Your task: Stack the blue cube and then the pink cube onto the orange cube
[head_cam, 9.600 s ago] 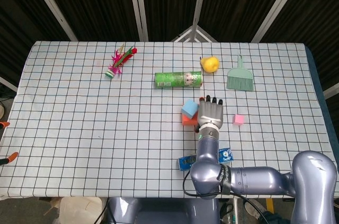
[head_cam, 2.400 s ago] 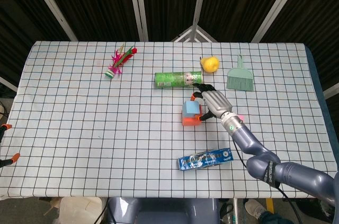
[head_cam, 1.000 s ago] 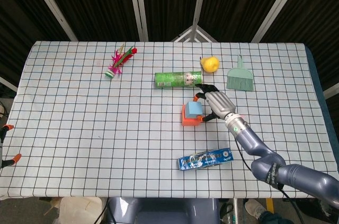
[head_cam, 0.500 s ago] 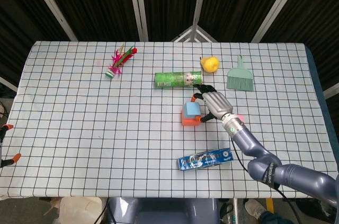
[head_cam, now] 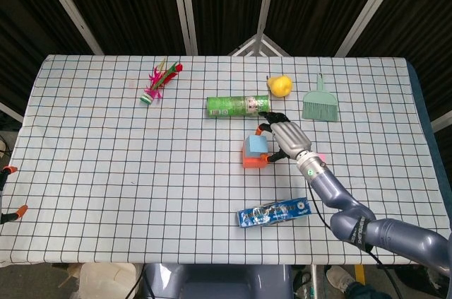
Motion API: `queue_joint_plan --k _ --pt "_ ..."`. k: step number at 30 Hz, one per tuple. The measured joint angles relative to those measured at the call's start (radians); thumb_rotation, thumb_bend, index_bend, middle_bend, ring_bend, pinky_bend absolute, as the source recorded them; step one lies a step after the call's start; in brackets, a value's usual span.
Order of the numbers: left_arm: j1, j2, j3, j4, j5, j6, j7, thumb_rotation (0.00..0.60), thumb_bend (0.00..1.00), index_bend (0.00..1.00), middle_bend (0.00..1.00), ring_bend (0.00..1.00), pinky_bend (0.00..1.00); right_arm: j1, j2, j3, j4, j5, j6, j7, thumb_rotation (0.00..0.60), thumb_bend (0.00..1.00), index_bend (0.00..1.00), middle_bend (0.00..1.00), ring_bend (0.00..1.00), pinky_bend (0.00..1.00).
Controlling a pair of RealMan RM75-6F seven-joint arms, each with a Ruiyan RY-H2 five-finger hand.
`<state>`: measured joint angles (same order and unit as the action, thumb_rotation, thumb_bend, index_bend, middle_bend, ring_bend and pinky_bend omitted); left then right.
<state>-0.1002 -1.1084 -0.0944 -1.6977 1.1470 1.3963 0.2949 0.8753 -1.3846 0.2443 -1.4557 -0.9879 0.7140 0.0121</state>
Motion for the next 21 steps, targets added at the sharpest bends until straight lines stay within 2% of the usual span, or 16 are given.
queue_joint_plan --k 21 --pt "0.0 0.001 0.001 0.0 -0.001 0.0 -0.001 0.6 0.2 0.21 0.01 0.0 0.02 0.005 -0.008 -0.003 0.005 0.006 0.0 -0.008 0.6 0.43 0.44 0.07 0.02 0.0"
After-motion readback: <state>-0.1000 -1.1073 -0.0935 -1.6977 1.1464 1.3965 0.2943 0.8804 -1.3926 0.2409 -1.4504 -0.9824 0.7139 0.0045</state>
